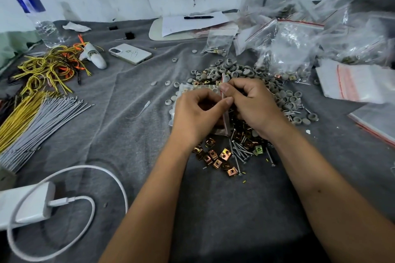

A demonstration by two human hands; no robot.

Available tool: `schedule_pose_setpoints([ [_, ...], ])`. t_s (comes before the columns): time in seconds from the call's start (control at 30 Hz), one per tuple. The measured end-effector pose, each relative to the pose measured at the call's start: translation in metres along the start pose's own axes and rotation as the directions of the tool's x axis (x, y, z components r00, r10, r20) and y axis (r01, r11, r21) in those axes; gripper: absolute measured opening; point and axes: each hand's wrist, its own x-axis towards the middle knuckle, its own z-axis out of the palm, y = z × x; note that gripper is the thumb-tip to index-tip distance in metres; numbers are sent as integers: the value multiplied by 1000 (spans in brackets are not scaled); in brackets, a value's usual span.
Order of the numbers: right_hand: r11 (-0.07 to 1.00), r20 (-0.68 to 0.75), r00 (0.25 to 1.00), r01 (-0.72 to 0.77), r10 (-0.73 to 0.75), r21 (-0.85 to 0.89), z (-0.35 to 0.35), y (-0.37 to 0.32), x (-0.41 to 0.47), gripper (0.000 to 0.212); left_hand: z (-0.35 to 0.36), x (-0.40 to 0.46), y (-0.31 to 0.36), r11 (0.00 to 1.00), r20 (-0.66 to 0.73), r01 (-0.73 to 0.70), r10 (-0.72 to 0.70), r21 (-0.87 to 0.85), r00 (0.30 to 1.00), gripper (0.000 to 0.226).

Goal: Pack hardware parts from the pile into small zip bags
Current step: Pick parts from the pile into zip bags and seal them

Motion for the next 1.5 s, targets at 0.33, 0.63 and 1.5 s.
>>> schedule_pose_setpoints([
  [0.33,999,108,993,37,-37,2,-2,-2,-1,29,-5,4,2,994,137,-36,50,-105,989,37],
  [0.63,972,46,991,130,-123,-198,-18,-4,-3,29,-28,6,-4,999,-244,-31,32,8,969,29],
  [1.5,763,353,918,359,-183,-538,-2,-4,-5,18,-53,-5,21,762,-676,-84,615,642,407,6],
])
